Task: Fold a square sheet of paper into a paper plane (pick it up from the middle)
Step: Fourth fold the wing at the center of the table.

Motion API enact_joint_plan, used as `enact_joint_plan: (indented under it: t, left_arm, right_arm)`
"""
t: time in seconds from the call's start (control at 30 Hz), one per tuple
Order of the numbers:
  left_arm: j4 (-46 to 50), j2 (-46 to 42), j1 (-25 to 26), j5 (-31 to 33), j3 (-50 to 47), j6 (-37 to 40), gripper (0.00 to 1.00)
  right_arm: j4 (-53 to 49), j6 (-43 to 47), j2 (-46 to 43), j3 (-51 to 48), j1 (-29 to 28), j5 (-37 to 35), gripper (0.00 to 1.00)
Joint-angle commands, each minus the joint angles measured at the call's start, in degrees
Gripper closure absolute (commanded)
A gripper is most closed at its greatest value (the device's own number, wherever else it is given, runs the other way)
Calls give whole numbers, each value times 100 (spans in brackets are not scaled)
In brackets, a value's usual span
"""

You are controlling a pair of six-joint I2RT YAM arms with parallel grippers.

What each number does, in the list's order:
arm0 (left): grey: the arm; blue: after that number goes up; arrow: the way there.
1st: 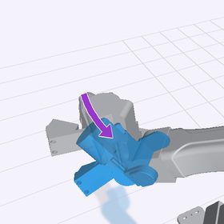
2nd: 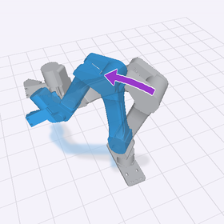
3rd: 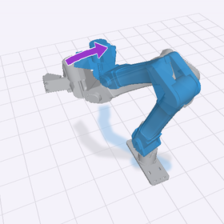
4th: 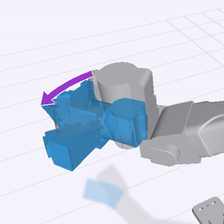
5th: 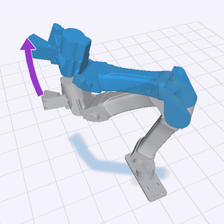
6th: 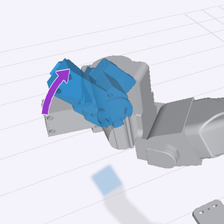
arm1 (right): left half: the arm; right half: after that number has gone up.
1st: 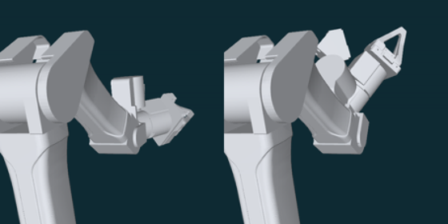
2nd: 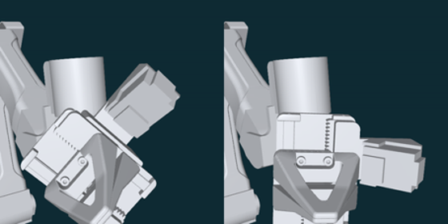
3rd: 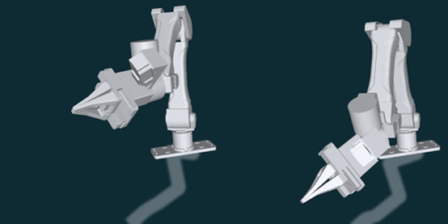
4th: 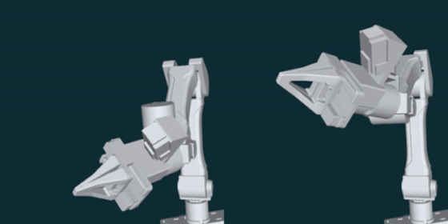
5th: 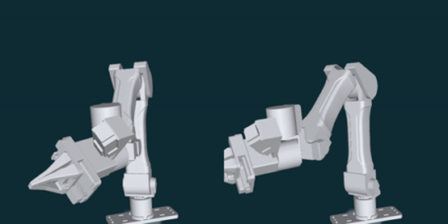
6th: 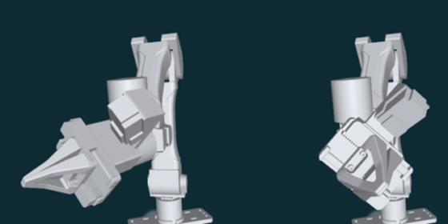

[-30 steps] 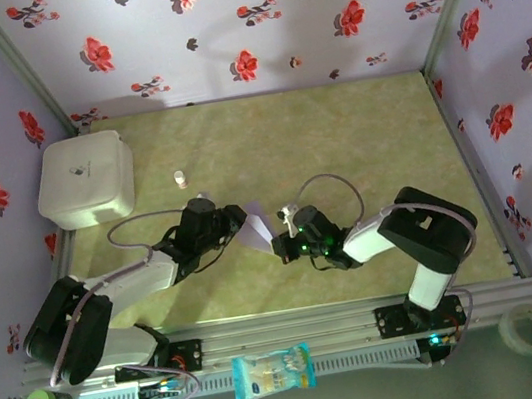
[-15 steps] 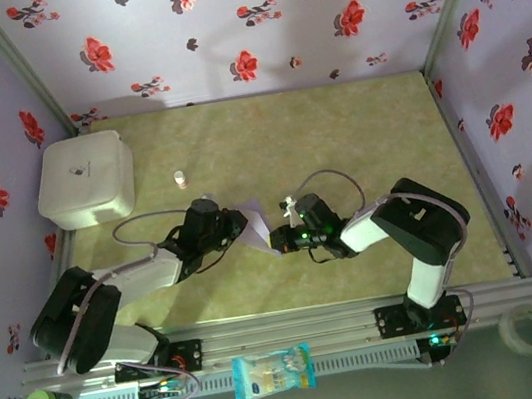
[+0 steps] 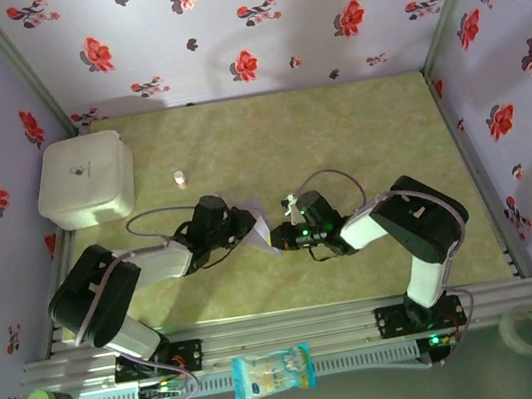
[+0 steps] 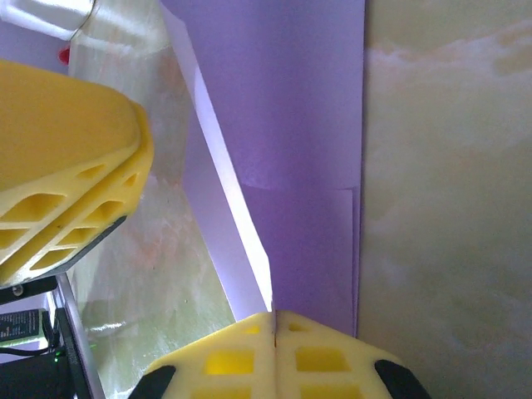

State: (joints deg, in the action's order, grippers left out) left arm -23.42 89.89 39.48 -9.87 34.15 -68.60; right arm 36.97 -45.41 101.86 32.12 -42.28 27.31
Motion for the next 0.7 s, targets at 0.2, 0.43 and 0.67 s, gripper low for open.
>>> enact_joint_plan:
  t: [0.2, 0.43, 0.67]
  left_arm:
    - [-386, 502, -63, -93, 280, 108, 90]
    - [-418, 720, -112, -81, 363, 100, 90]
    - [-521, 819, -136, -85, 366, 92, 90]
  right_arm:
    - [-379, -252, 280, 84, 140, 219, 100]
    - [-484, -346, 365, 144, 220, 389, 100]
    - [-614, -344, 372, 149, 264, 379, 100]
